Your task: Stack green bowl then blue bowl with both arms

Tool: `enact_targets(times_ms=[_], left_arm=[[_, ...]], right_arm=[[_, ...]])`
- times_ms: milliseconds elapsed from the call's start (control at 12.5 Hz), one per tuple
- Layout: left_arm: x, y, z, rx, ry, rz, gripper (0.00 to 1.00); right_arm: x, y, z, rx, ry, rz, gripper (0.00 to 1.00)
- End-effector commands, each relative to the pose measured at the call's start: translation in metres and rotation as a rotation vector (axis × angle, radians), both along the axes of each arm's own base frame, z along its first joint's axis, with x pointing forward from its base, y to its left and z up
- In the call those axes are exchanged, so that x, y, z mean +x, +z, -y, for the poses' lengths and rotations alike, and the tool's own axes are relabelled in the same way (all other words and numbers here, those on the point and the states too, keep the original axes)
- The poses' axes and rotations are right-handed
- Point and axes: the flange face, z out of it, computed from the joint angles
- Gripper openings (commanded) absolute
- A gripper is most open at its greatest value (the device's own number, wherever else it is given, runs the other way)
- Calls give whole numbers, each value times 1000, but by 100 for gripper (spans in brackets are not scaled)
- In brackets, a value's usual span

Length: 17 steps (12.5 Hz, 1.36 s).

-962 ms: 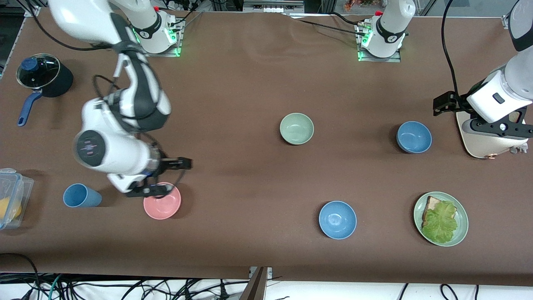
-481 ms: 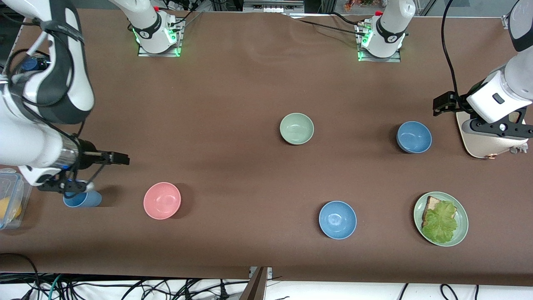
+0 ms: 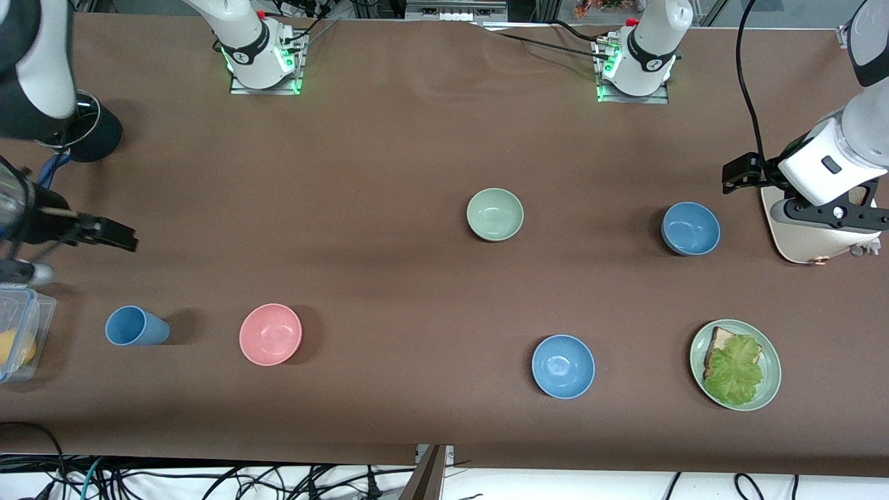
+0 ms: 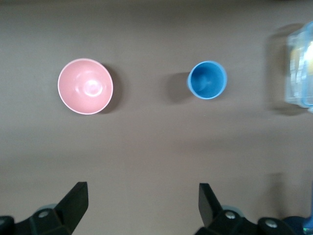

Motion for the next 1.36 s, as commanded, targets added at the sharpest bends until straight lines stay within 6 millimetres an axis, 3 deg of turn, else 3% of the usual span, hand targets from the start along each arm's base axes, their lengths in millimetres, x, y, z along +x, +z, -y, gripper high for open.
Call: enact_targets(times_ms=[0,160,401,561,1282], left_arm=[[3,6,-1,29,-1,14,100],[3,6,-1,29,-1,14,100],[3,6,-1,29,-1,14,100],[3,6,-1,29,-1,14,100],[3,8,-1,26,-8,18,100]], right_arm=[[-27,24,23,-1,-24,19,100],[-40,36,31,6,-28,28,100],[-47,35,46,9,34,9,100],[-58,31,43,21,52,-8,100],[-56,29,41,22,61,-25,100]])
